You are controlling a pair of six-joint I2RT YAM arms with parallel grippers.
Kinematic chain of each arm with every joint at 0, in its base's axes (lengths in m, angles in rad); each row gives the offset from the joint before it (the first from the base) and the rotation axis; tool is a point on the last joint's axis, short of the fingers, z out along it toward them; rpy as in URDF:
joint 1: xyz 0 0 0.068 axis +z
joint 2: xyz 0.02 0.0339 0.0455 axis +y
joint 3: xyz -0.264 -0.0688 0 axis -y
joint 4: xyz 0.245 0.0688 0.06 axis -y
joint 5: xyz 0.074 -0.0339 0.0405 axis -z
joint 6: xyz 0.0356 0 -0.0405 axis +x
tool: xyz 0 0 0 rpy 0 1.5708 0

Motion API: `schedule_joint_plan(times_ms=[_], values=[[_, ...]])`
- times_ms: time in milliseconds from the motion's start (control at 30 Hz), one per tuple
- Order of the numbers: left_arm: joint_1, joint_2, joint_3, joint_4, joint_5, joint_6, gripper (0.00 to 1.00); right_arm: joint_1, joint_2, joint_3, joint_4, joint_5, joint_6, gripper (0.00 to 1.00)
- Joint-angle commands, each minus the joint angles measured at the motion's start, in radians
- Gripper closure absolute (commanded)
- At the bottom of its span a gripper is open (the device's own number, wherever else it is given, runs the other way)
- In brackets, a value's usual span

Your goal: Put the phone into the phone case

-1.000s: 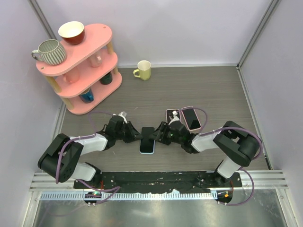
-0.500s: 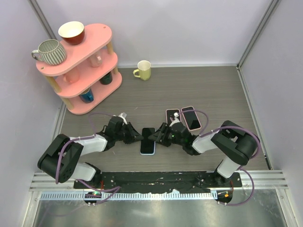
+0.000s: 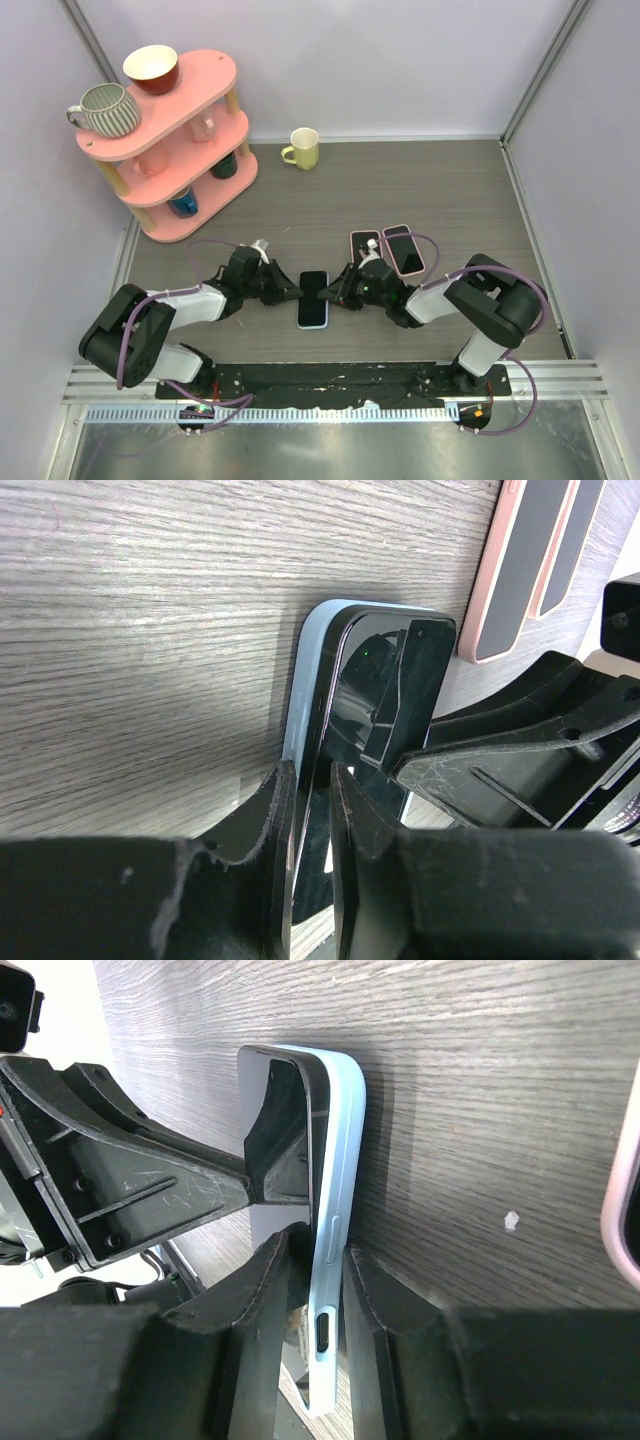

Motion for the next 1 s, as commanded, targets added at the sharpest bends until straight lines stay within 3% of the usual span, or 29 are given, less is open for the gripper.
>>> schedule_joint_plan(times_ms=[0,67,167,467,667,800,967], values=[[-0.035,0.009,-0.014,-0.055,0.09,-0.006,0.81,0.02,0.018,0.046,0.281,-0.114,0.027,0.7],[-0.035,0.009,-0.014,-0.055,0.089,-0.006,0.81,0.02,0.03,0.041,0.292,-0.112,0.033,0.61],[-0.035,0.009,-0.017,-0.055,0.09,-0.005,0.81,0.02,0.046,0.038,0.315,-0.12,0.04,0.6],[-0.035,0.008,-0.014,-0.058,0.093,-0.003,0.81,0.018,0.075,0.017,0.422,-0.154,0.066,0.75],[-0.034,-0.012,0.01,-0.095,0.095,0.008,0.81,0.006,0.078,-0.009,0.469,-0.181,0.071,0.92],[-0.028,-0.078,0.077,-0.223,0.077,0.044,0.79,-0.024,0.07,-0.043,0.56,-0.216,0.106,0.98],[0.046,-0.28,0.168,-0.427,0.052,0.126,0.66,-0.069,0.032,-0.071,0.696,-0.295,0.125,0.99]])
